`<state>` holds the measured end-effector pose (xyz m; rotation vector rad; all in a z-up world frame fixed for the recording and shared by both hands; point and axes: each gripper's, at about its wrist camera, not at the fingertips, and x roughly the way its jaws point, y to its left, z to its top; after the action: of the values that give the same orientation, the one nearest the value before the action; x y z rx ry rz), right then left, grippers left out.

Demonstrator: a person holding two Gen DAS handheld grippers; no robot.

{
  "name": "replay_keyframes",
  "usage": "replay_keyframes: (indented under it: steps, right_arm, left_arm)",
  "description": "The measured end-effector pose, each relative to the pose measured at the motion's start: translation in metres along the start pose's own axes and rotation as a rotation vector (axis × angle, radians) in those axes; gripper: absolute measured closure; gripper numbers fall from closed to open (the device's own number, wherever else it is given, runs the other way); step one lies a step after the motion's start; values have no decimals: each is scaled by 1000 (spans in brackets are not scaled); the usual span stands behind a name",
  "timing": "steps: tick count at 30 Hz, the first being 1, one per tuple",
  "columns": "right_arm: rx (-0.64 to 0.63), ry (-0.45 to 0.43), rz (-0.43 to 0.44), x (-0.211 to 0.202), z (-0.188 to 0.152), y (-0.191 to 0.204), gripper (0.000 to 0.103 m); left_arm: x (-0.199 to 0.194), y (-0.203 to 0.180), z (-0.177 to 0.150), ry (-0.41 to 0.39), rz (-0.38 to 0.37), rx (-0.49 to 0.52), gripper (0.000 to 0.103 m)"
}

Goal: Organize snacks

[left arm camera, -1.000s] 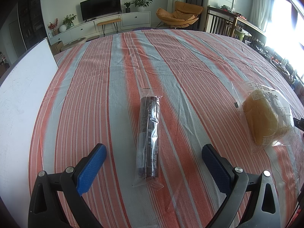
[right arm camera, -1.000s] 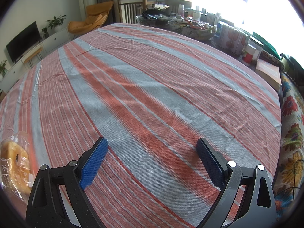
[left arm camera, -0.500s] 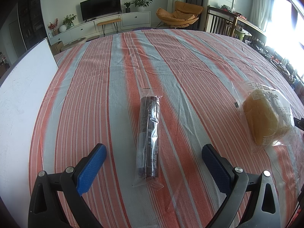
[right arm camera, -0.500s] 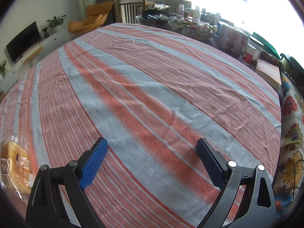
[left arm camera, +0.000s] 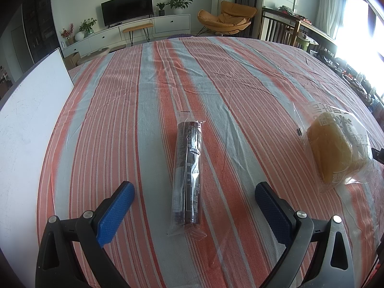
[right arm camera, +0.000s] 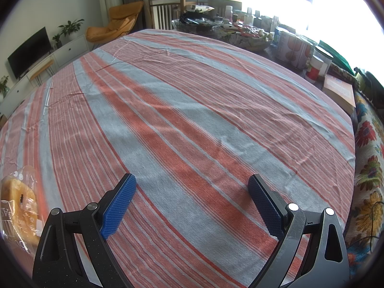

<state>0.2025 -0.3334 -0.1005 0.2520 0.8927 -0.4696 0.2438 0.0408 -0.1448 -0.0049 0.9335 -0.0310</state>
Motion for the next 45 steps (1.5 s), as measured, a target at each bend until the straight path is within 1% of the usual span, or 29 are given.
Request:
replay_keyframes:
  steps: [18,24,27,29,31,34,39,45]
  right_arm:
    - [0,0,0,0,0,0,7]
    - [0,0,0,0,0,1,7]
    - [0,0,0,0,0,0,7]
    - [0,0,0,-1,0,1,7]
    - [0,0,0,-1,0,1,7]
    - [0,0,0,-1,0,1,7]
    - [0,0,0,0,0,0,7]
    - [0,0,0,-1,0,0,7]
  left_arm:
    - [1,0,0,0,-1,-3,3]
    - [-3,7,0,-1,-51,-26,3]
    - [-7,9,-2,5,-77,-20,3]
    - [-9,8,-1,28,-73,-10,4]
    - [-17,13,0,43,-71,-28,5]
    - [-36,24,4,16,-101,-69,5]
    - [-34,22,21,38,-64,-38,5]
    - [-26,12,20,58,-13,29,5]
